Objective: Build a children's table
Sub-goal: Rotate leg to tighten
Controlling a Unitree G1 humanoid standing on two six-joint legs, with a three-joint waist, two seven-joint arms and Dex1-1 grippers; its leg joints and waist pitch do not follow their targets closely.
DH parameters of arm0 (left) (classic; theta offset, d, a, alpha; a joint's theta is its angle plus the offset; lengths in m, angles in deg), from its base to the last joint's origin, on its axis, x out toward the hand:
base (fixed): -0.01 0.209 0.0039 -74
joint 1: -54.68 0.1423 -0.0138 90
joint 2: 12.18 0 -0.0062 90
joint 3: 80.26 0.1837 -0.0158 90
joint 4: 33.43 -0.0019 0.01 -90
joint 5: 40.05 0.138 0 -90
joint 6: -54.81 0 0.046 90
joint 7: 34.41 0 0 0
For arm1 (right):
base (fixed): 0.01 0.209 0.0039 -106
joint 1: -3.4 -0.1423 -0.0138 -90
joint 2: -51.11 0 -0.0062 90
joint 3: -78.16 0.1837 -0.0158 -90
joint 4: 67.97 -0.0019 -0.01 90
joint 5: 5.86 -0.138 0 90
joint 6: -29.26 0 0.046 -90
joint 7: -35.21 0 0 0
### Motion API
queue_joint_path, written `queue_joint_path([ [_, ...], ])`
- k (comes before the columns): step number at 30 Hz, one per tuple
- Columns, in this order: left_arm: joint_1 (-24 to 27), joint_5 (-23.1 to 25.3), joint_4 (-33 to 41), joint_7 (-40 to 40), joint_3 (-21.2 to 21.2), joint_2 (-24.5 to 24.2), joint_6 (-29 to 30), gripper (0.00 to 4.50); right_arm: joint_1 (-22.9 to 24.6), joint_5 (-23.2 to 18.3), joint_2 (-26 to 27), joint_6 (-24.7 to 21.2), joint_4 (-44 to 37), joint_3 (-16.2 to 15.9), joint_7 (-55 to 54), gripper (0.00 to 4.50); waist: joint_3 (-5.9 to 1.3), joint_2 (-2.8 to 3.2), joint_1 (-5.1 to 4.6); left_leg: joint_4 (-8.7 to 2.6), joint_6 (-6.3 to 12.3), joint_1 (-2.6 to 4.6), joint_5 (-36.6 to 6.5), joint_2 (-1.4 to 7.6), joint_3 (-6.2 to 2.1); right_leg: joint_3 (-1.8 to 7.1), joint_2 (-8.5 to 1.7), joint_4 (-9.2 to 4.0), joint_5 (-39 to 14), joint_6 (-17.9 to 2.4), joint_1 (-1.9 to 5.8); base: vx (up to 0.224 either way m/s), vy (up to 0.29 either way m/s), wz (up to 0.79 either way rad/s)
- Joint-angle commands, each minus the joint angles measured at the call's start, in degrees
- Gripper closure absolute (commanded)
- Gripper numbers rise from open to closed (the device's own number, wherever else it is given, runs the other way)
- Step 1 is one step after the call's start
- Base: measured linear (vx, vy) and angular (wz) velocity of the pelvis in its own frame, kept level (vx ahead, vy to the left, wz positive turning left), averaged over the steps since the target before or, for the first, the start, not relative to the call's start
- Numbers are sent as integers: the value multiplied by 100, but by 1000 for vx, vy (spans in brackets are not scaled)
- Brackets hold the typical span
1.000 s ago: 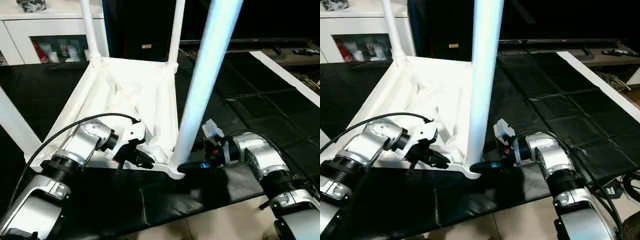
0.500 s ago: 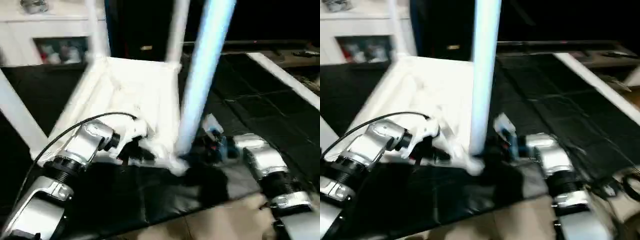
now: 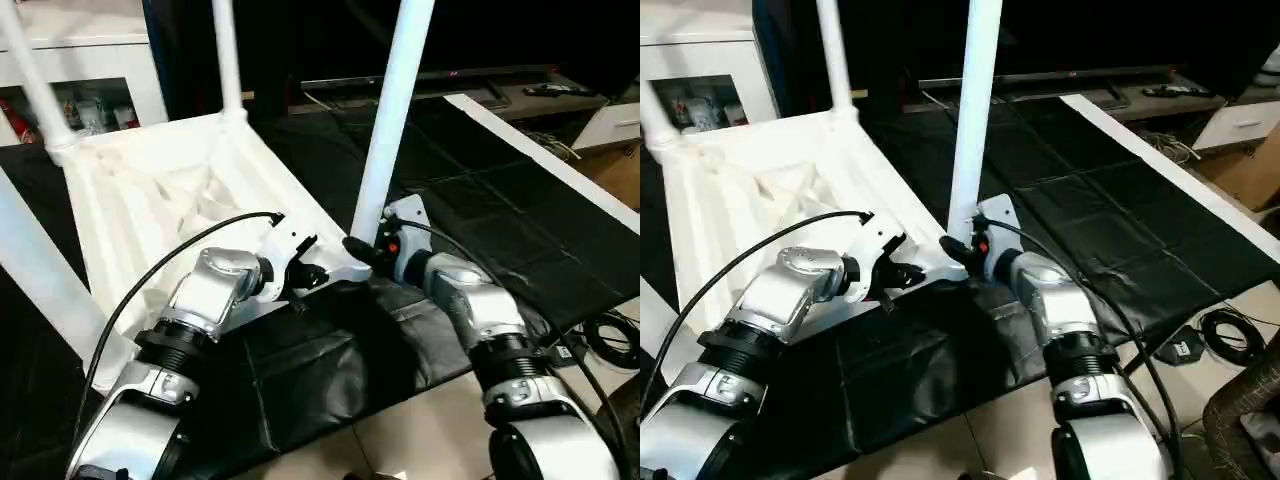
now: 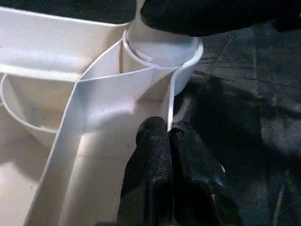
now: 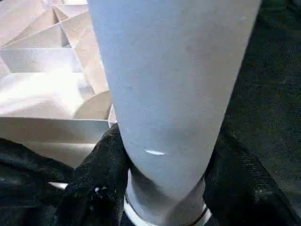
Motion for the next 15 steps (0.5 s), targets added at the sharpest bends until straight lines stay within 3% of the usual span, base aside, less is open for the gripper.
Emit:
queue_joint_path([
  [1, -113, -192, 338, -190, 198, 227, -349, 450, 126, -68, 399, -151, 50, -521, 304, 184, -395, 0, 73, -378, 238, -26, -1102, 34, 7, 342, -352, -508, -2358, -470, 350, 0, 0, 0],
  [4, -47, -179, 473, -372, 251, 92, -350, 450, 246, -11, 338, 40, -139, -526, 321, 184, -398, -2, 88, -379, 239, -23, -1046, 41, 13, 352, -361, -494, -2305, -496, 355, 0, 0, 0],
  [10, 73, -168, 597, -636, 335, -212, -572, 450, 515, -38, 129, -71, -543, -559, 436, 136, -430, 38, 149, -391, 274, -35, -647, 75, 17, 399, -340, -347, -1325, -809, 391, 0, 0, 0],
  [13, 156, -112, 553, -755, 300, -494, -832, 450, 1024, -461, -343, 29, -1334, -426, 1254, 101, -423, -16, 219, -391, 325, -17, -756, 85, 35, 413, -356, -360, -1398, -759, 401, 0, 0, 0],
  [15, 173, -107, 559, -780, 282, -535, -851, 450, 1158, -570, -460, 81, -1538, -393, 1478, 97, -404, -3, 262, -401, 327, -12, -842, 89, 39, 412, -360, -384, -1564, -725, 385, 0, 0, 0],
])
